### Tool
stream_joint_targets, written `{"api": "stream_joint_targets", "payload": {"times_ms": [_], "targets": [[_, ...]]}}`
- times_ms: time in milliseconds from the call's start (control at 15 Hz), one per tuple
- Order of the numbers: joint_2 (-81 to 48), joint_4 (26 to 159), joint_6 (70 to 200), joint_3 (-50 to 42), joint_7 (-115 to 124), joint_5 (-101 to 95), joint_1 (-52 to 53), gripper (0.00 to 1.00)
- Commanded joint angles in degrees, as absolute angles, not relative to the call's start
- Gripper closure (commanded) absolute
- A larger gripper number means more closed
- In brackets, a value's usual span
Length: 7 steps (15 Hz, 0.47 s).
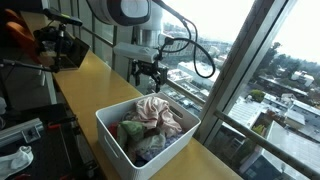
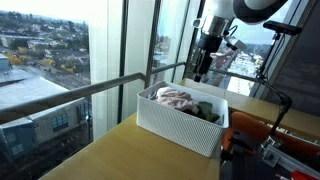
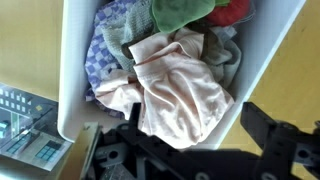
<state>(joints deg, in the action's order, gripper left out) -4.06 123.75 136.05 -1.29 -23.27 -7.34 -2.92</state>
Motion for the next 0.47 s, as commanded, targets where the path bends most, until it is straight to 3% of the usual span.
{"api": "stream_joint_targets", "payload": {"times_ms": [0,400], "targets": [[-2.28,122.94,134.9,-0.88,-20.7,-6.0,-2.11,0.0],[-2.91,123.19,135.84,-1.22,-21.16,-6.65,-2.05,0.0]]}}
